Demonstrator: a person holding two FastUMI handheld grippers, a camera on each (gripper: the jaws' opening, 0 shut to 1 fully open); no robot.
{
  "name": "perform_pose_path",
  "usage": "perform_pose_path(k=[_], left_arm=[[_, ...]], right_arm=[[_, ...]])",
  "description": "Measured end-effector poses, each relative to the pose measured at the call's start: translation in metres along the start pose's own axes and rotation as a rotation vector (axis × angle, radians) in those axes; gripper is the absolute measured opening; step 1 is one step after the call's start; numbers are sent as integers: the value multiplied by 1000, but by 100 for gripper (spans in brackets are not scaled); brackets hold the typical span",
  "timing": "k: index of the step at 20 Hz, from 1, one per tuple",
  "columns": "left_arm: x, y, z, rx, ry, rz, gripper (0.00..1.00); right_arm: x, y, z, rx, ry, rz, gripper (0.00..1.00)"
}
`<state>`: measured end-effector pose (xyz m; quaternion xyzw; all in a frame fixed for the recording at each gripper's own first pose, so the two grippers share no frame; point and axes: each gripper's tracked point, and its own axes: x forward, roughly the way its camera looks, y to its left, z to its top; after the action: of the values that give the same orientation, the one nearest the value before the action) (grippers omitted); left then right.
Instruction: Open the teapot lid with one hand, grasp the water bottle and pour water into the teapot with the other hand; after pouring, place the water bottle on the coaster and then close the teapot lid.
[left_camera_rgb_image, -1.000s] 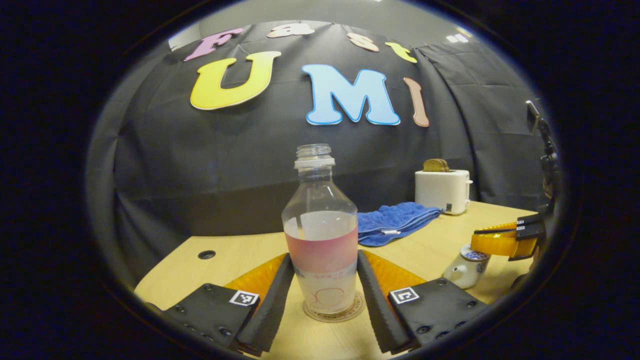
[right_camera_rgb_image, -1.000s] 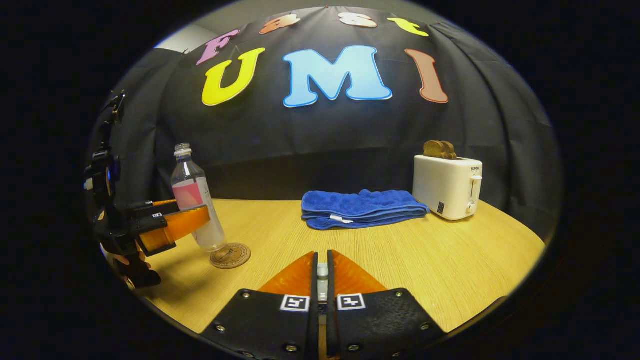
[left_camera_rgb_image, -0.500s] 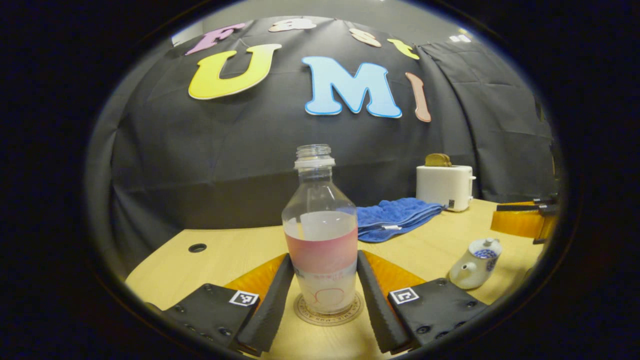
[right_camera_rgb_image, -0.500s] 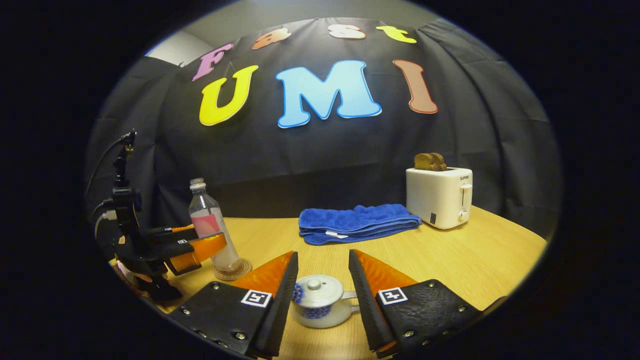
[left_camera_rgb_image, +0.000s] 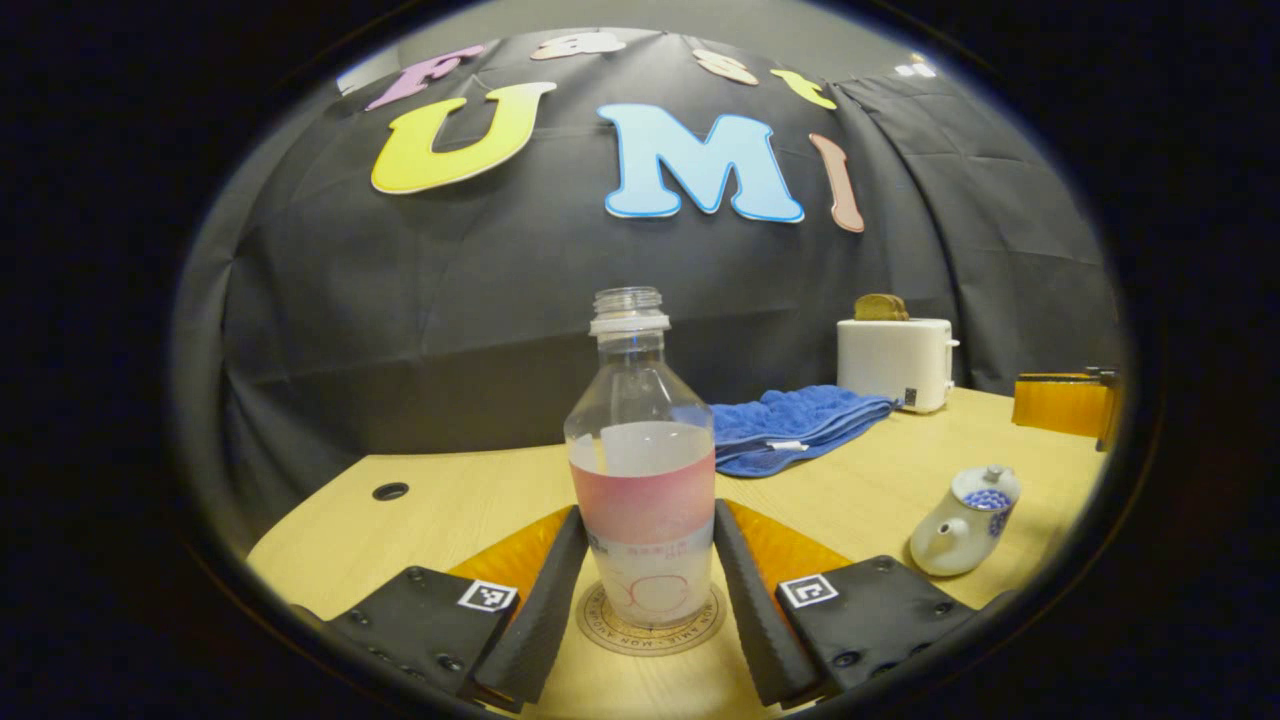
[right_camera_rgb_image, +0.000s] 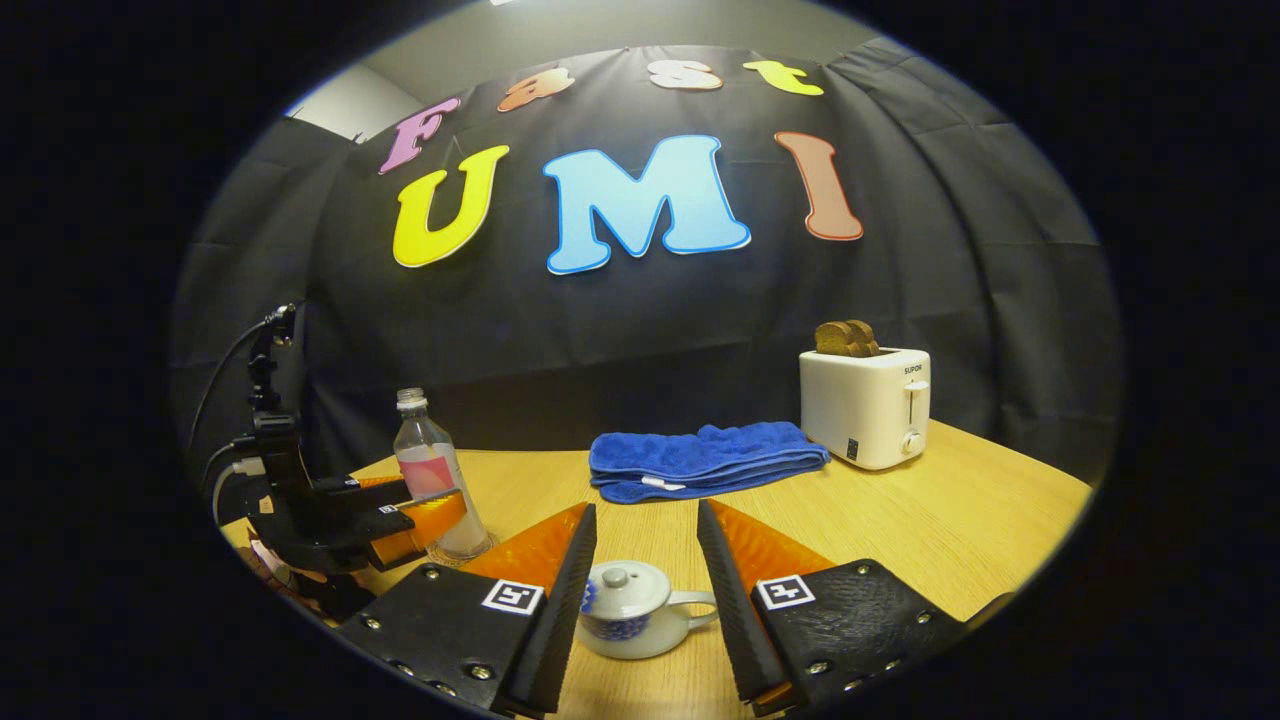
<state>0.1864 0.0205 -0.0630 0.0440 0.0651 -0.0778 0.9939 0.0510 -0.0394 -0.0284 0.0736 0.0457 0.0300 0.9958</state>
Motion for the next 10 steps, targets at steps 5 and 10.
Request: perform_pose_path(k=[5,10], left_arm=[[-6,1,-1,-82,-11,-1,96],[-19,6,-7,-113,23,34,100]], right_arm=[[0,-2,0,-1,1,-5,63],[0,0,-2,-2,6,0,63]])
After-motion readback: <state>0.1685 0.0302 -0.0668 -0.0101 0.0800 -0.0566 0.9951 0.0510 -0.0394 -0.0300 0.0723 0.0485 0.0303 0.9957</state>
